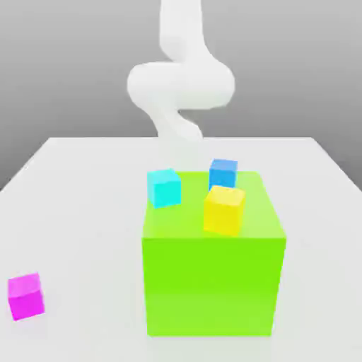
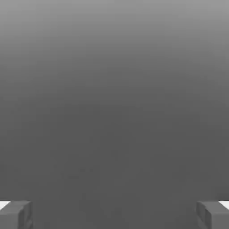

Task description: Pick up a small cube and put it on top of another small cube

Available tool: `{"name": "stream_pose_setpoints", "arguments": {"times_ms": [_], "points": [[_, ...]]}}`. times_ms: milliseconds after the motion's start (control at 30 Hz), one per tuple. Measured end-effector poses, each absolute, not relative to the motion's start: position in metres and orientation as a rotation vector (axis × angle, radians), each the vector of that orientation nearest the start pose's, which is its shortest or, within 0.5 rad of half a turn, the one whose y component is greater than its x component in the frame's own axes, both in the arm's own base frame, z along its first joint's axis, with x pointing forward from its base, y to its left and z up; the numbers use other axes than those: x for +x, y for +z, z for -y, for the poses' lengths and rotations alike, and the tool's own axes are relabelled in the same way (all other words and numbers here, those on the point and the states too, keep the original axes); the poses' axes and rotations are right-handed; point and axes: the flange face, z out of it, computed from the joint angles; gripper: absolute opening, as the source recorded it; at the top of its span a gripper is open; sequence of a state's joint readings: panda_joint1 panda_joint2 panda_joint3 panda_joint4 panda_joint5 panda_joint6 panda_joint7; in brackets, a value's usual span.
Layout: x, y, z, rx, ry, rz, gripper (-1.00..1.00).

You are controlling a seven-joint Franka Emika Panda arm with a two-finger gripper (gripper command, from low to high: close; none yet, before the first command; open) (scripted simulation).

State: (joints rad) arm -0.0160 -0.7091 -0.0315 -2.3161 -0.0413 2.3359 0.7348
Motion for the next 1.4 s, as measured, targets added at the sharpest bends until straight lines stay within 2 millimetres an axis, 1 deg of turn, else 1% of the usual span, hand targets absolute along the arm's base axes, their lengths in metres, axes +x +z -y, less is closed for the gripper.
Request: {"name": "stream_pose_setpoints", "arguments": {"times_ms": [100, 200, 300, 400, 533, 600, 667, 833, 900, 1000, 1033, 1200, 1233, 1267, 1300, 1400], "points": [[0.415, 0.623, 0.056, -2.675, -0.924, -1.007, 0.0], [0.439, 0.572, 0.091, -2.79, -0.836, -0.982, 0.0], [0.454, 0.517, 0.127, -2.891, -0.729, -0.948, 0.0], [0.459, 0.46, 0.165, -2.974, -0.606, -0.904, 0.0], [0.452, 0.383, 0.211, -3.054, -0.427, -0.832, 0.0], [0.439, 0.345, 0.238, -3.075, -0.333, -0.811, 0.0], [0.424, 0.306, 0.26, -3.088, -0.242, -0.778, 0.0], [0.383, 0.214, 0.289, -3.088, -0.034, -0.635, 0.0], [0.377, 0.185, 0.292, -3.083, -0.009, -0.618, 0.0], [0.375, 0.146, 0.293, -3.082, -0.001, -0.613, 0.0], [0.374, 0.138, 0.293, -3.082, -0.001, -0.613, -1.0], [0.374, 0.138, 0.293, -3.08, 0.003, -0.613, -1.0], [0.374, 0.134, 0.293, -3.08, 0.003, -0.613, -1.0], [0.374, 0.138, 0.293, -3.08, 0.002, -0.613, -1.0], [0.375, 0.147, 0.293, -3.08, 0.002, -0.613, -1.0], [0.375, 0.181, 0.293, -3.08, 0.002, -0.612, -1.0]]}}
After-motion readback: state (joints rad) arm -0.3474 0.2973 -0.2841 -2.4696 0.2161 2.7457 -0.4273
